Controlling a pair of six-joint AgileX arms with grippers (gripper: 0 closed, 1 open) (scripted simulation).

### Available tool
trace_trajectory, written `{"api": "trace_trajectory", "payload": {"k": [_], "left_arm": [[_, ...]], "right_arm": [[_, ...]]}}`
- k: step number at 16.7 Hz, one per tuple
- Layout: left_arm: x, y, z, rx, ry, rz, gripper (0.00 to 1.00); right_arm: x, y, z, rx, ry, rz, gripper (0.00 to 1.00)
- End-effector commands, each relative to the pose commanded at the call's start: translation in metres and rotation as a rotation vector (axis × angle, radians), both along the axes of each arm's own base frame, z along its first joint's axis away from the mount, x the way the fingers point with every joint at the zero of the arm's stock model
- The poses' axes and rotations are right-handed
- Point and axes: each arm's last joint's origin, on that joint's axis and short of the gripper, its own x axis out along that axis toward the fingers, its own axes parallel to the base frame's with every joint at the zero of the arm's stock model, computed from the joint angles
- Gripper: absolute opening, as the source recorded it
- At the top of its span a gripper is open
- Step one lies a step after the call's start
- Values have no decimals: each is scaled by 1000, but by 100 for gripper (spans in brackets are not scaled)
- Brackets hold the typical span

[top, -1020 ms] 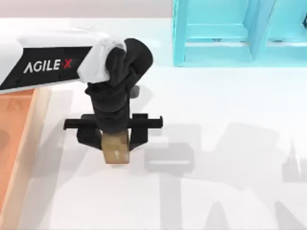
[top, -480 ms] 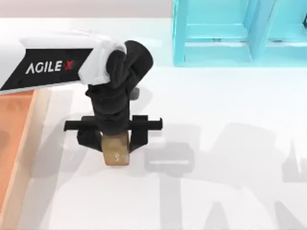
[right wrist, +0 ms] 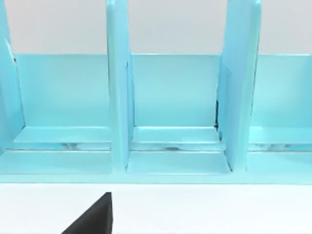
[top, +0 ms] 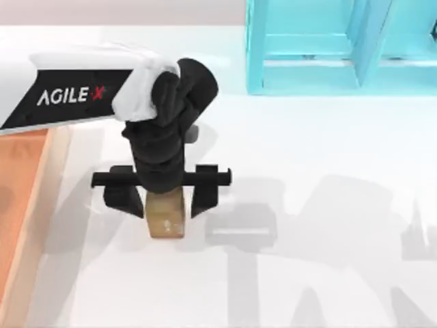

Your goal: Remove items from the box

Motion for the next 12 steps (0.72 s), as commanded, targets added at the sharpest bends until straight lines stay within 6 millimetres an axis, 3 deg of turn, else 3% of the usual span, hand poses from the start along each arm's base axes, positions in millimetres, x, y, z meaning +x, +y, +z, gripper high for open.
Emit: {"api": "trace_trajectory", "payload": {"k": [10,12], "left_arm": [[0,0,1,0,0,1,100],[2,-2,12,-2,-4,0,100]], "right_arm": [[0,0,0,0,0,0,100],[0,0,0,0,0,0,100]]}}
